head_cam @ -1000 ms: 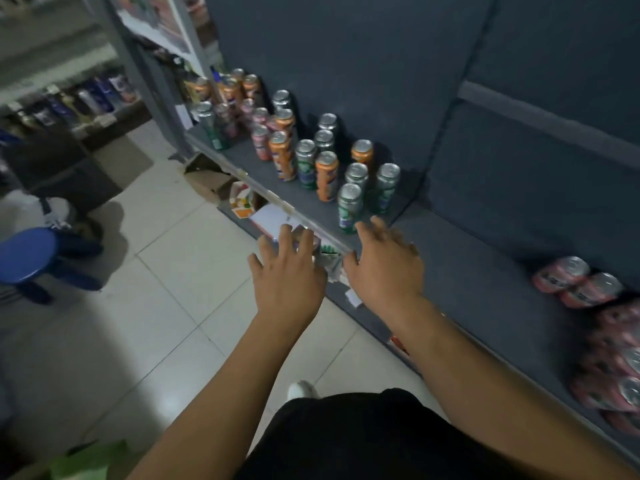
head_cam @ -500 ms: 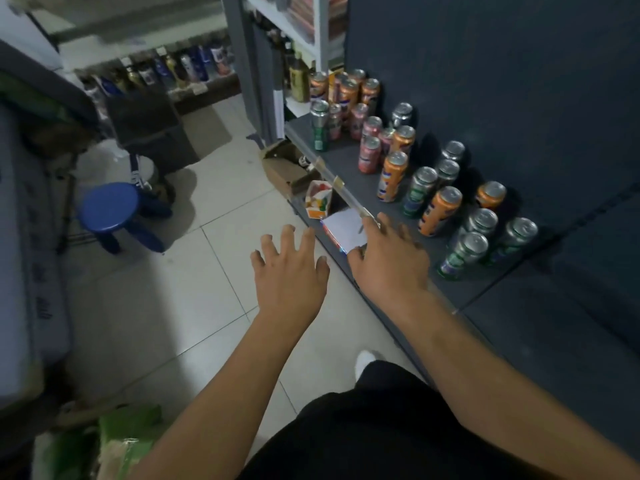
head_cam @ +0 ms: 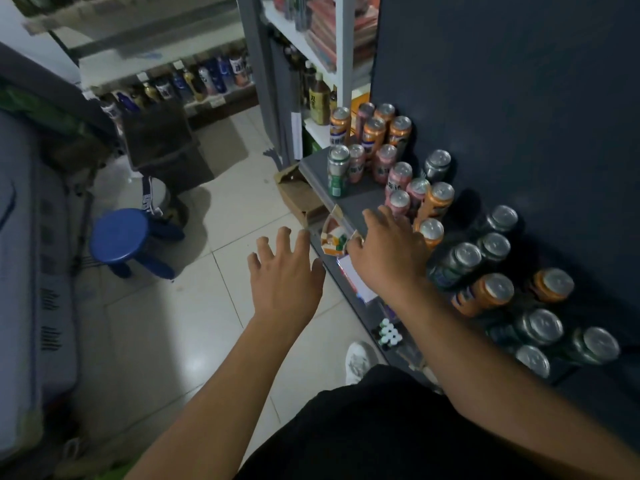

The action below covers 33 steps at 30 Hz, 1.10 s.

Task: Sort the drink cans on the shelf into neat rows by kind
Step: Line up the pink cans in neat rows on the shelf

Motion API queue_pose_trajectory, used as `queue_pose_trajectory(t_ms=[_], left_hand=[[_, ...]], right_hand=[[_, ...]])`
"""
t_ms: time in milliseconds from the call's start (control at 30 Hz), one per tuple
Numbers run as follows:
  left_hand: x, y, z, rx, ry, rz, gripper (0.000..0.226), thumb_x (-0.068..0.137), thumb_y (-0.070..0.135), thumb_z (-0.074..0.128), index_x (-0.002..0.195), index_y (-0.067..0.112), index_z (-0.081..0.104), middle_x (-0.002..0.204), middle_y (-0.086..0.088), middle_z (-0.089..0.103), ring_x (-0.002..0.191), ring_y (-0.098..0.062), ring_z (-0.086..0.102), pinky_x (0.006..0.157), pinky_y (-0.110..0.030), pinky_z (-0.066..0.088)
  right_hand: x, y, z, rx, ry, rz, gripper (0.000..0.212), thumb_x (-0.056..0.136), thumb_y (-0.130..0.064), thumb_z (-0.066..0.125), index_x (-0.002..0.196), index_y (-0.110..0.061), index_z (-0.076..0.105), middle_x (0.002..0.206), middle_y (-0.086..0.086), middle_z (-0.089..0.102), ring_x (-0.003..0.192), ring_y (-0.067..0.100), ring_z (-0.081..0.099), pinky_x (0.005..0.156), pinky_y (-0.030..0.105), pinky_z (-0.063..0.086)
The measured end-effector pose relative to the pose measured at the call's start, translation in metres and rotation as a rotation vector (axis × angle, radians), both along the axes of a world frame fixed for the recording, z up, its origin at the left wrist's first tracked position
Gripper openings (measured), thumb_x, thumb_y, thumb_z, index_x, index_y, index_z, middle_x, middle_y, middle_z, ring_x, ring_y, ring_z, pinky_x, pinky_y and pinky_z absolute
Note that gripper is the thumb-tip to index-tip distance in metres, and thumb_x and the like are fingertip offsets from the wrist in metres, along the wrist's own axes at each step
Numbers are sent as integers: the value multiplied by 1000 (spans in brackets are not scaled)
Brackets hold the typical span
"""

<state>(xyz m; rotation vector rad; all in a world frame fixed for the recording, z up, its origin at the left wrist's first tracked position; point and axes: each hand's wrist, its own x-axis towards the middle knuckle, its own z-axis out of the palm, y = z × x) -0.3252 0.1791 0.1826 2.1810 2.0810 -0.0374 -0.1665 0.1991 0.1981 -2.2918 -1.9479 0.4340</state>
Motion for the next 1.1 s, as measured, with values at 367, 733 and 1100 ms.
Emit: queue_pose_trajectory(t_ms=[367, 733, 1100], left_hand=[[48, 155, -1, -44, -2, -123, 52, 105, 49, 39, 152, 26, 33, 159, -5, 33, 144, -38, 31, 112, -49, 34], [73, 344, -33, -56, -88, -401, 51, 99, 45, 50, 145, 23, 44, 153, -7, 42, 138, -40, 38, 108, -52, 38], [107, 529, -56, -169, -228, -658, 49, 96, 30, 52, 142, 13, 46, 138, -15, 53, 124, -41, 48, 100, -51, 41]], right_hand=[[60, 122, -17, -18, 31, -160, 47, 93, -34, 49, 137, -17, 54, 143, 4, 53, 124, 34, 52, 88, 44, 47], [79, 240, -50, -86, -1, -489, 32, 95, -38, 50, 119, -17, 56, 130, 3, 54, 121, 33, 53, 75, 39, 39], [36, 310, -70, -315, 145, -810, 46, 98, -40, 47, 142, -25, 46, 146, 2, 51, 123, 35, 56, 89, 41, 48]])
